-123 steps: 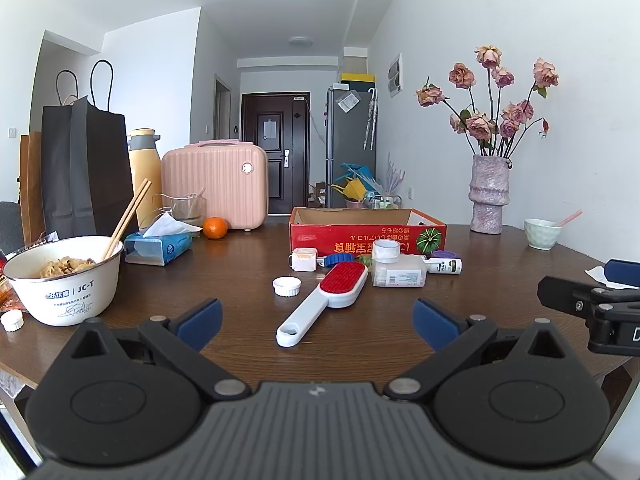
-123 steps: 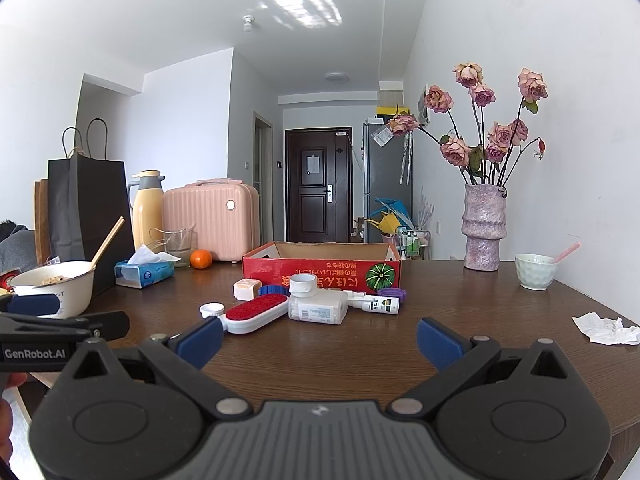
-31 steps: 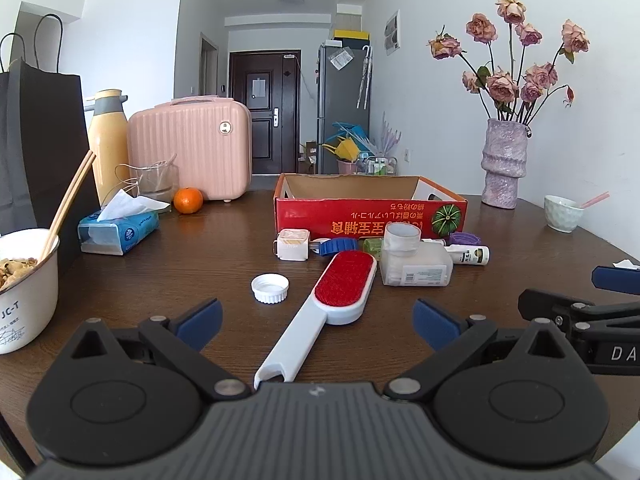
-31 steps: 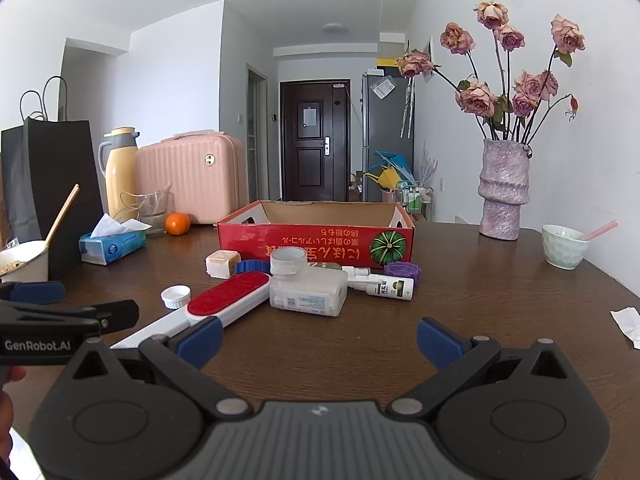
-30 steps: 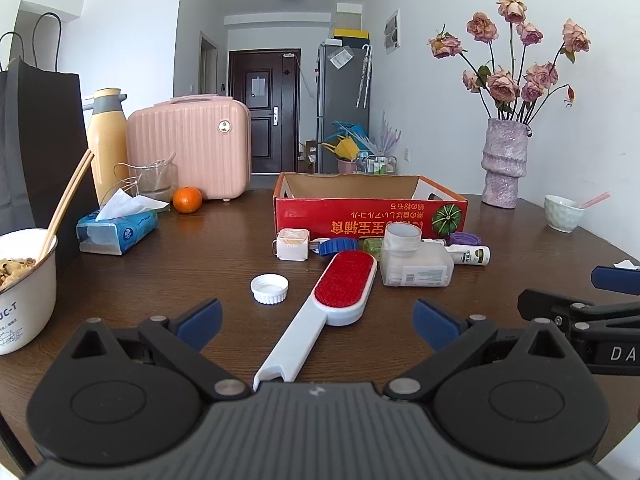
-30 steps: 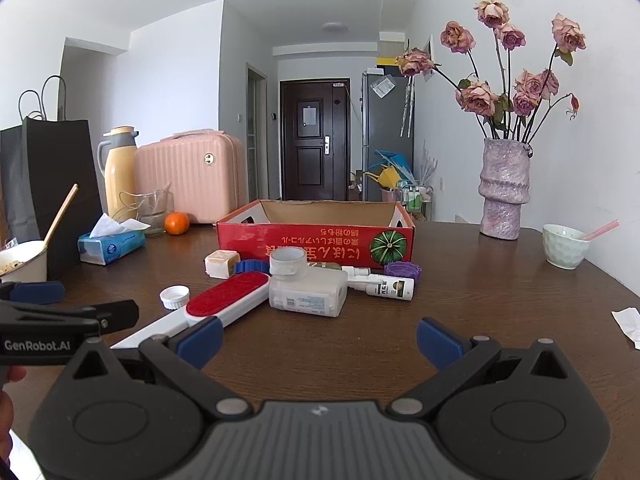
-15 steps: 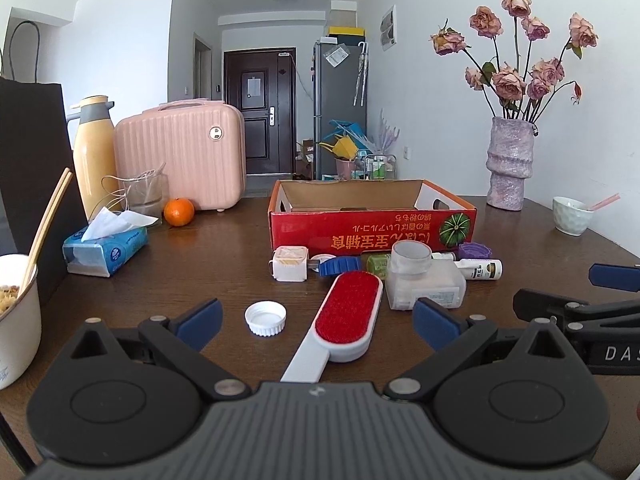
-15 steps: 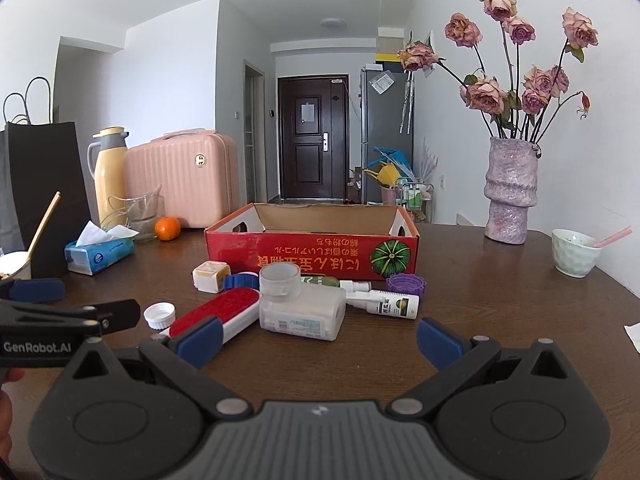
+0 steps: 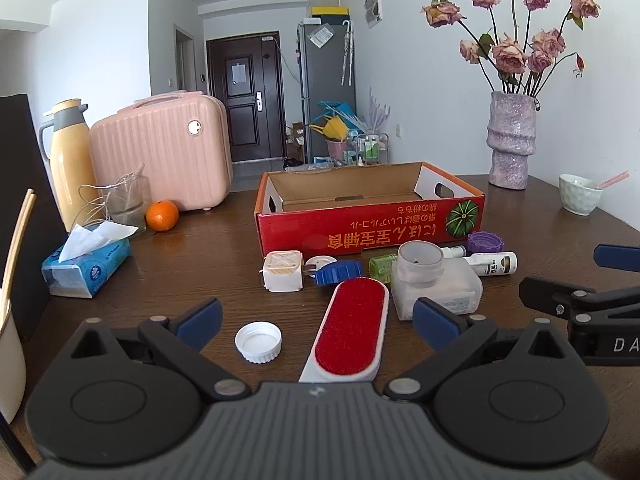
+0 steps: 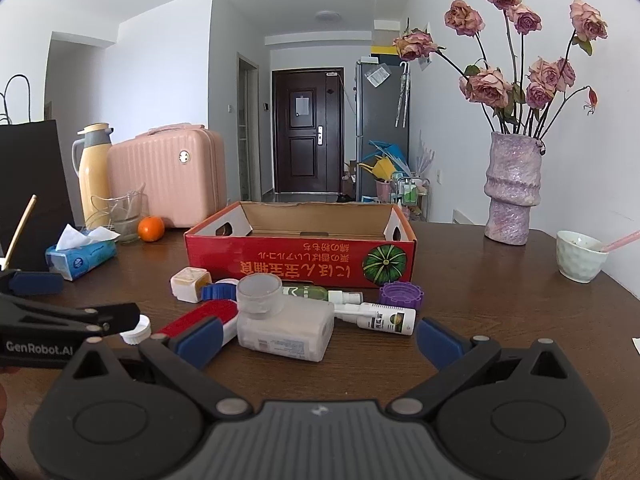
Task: Organize rigid objects
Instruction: 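Move the left tool to the red lint roller and close on its handle, then lift the lint roller with the left tool while the right tool grasps the clear cup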
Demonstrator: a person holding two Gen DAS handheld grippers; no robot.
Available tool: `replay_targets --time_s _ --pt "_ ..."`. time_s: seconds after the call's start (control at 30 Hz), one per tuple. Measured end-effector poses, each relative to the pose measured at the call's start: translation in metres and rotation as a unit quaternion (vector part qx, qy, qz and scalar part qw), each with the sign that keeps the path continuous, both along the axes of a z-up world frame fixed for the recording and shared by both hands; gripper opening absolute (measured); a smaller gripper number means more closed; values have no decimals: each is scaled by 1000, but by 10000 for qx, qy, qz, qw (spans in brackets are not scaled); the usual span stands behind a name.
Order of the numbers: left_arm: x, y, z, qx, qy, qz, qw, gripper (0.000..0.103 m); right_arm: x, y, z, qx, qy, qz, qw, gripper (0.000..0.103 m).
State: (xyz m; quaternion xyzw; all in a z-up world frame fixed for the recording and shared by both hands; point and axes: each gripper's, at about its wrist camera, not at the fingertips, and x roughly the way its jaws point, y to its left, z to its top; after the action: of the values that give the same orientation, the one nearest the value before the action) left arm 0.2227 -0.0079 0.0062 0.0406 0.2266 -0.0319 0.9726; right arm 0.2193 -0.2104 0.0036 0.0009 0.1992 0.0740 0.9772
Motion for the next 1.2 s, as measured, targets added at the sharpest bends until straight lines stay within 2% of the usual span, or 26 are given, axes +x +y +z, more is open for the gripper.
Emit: replay_targets --time_s 0.37,0.53,0.9,0.97,1.0,1.03,1.1,1.2 --pt "44 -6 -8 173 533 -182 9983 103 33 2 -1 -91 33 -23 10000 103" --pt "59 -10 -18 252 748 -262 9965 103 43 1 -8 25 123 1 9999 103" --pt "88 -18 -42 252 1424 -341 9889 103 55 -1 -23 123 316 -57 9994 103" --pt "94 -20 -46 224 1568 -349 9868 99 55 -1 -24 130 318 -53 9994 103" --pt "96 -20 -48 217 1635 -364 9856 90 55 -1 -25 133 320 -53 9994 103" --pt "97 -21 -51 221 1720 -406 9840 74 56 -1 -25 137 326 -53 9994 103" --pt "98 -18 -53 85 1787 -511 9825 60 56 -1 -26 141 343 -58 9993 103" --pt "96 -15 -53 -19 1759 -531 9830 57 56 0 -26 143 344 -43 9993 103"
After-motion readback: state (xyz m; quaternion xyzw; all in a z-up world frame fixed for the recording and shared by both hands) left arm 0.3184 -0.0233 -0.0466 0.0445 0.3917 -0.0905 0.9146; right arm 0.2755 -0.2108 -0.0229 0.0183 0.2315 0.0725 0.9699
